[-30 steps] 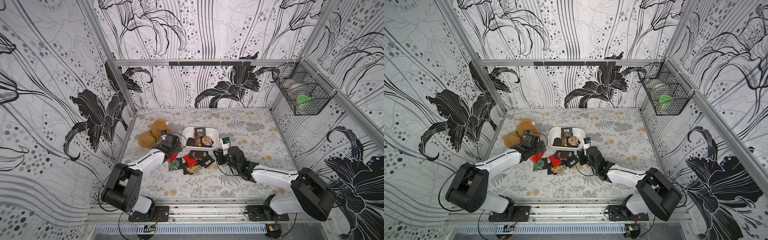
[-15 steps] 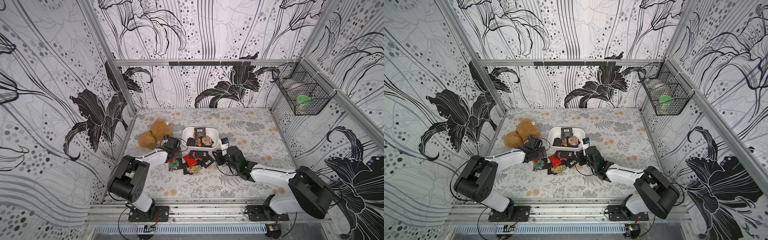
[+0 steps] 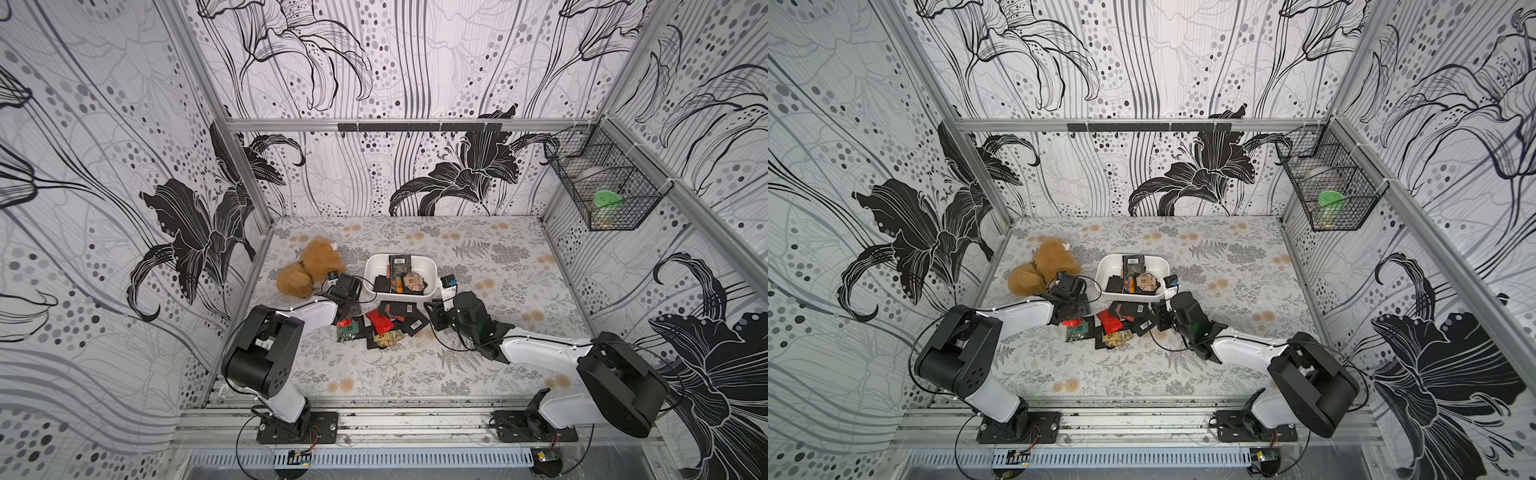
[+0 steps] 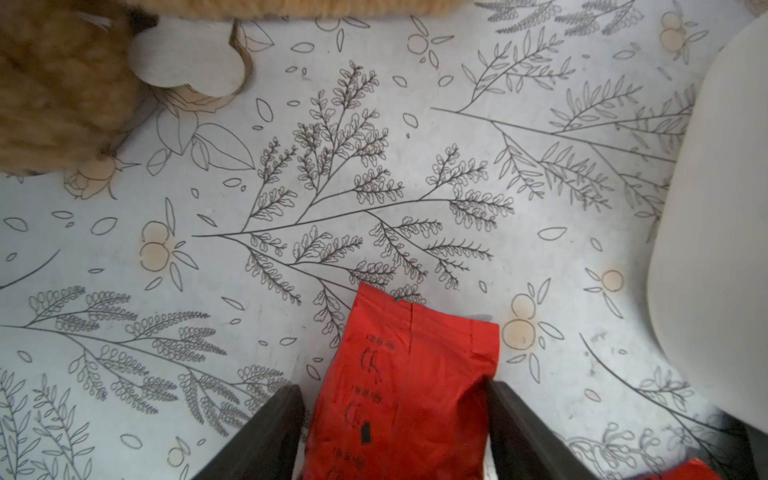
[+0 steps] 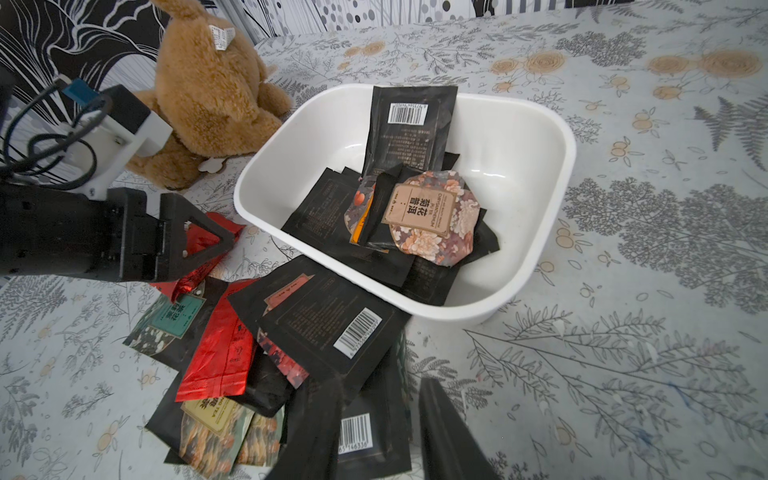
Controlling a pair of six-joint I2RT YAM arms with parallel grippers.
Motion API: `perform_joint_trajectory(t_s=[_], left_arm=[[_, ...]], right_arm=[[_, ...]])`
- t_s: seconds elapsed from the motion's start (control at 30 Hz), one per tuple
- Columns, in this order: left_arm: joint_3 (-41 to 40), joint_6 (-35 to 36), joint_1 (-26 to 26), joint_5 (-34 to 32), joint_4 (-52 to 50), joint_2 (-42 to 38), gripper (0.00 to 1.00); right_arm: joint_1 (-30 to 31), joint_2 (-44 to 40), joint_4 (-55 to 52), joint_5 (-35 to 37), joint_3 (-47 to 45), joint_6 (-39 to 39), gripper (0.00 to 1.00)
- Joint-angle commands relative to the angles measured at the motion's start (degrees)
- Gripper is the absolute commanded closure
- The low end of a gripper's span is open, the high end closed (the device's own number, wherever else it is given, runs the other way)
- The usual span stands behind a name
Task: Put the tea bags into the storage box
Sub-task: Pick up the tea bag from the center of the board.
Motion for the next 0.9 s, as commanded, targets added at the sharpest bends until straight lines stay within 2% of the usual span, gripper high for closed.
perform_joint_trajectory(t_s=[0.0, 0.17, 0.23, 0.37, 0.63, 0.87], left_arm=[[-1.4, -1.2, 0.4, 0.1, -0.9, -0.2, 0.32], [-2.1, -2.0, 0.4, 0.9, -0.7, -1.1, 0.43], [-2.2, -2.1, 0.5, 0.9, -0.7, -1.2, 0.52], [-2.1, -2.3, 0.5, 1.3, -0.9, -1.9, 0.61], [-2.6, -2.9, 0.5, 0.9, -2.9, -7.7, 0.65], [-5.0, -5.1, 0.2, -1.2, -4.6, -22.6, 0.64]], right_arm=[[0.2, 0.0, -0.7, -0.4, 1.5, -1.0, 0.64], [0.2, -0.1, -0.8, -0.3, 1.5, -1.0, 0.64], [0.2, -0.2, -1.1, -0.5, 1.6, -1.0, 0.64], [0.2, -0.9, -1.3, -0.2, 1.5, -1.3, 0.64], [0.2, -1.3, -1.4, 0.4, 1.4, -1.4, 0.64], [0.2, -1.3, -1.3, 1.4, 1.2, -1.4, 0.64]])
